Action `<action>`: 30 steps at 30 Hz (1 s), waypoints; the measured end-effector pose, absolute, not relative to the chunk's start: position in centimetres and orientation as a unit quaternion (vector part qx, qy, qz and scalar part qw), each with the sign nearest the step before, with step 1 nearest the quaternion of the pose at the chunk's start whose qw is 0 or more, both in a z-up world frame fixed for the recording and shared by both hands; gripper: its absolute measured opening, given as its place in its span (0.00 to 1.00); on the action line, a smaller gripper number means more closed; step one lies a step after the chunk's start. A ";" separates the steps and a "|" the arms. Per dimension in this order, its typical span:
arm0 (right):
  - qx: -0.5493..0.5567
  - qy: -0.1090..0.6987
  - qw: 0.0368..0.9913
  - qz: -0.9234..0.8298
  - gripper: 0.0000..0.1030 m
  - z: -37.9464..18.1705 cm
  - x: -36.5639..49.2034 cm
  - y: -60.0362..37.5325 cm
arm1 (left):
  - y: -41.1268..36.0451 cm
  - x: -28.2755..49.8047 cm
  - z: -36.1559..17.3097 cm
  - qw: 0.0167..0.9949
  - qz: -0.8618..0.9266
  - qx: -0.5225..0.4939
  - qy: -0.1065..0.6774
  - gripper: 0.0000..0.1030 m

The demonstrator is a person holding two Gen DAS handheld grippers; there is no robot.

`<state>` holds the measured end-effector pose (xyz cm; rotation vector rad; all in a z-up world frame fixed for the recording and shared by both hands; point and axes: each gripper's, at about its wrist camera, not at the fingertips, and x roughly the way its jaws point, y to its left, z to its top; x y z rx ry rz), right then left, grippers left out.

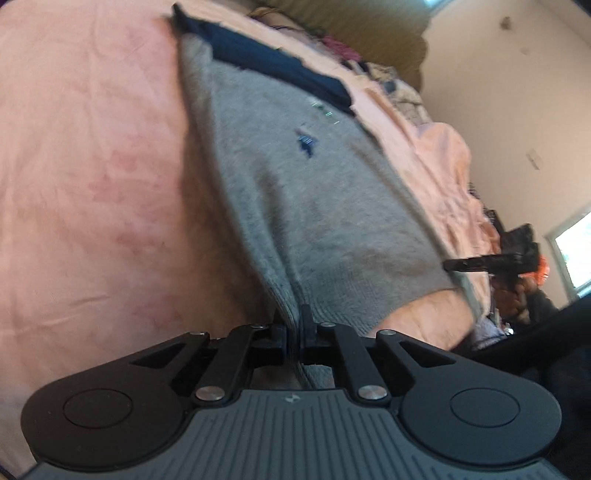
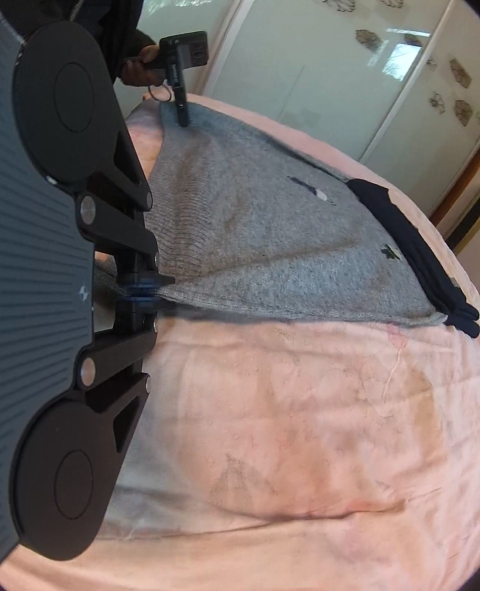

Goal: Fold small clothes
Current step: 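Lay the hem over the collar and open both grippers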

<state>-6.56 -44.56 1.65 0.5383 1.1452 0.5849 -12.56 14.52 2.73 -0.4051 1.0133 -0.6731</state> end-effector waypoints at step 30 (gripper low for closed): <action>0.137 0.336 0.921 0.139 0.85 3.5 21.9 -34.4 | 9.3 11.5 2.7 0.938 -0.088 -0.076 0.328 0.83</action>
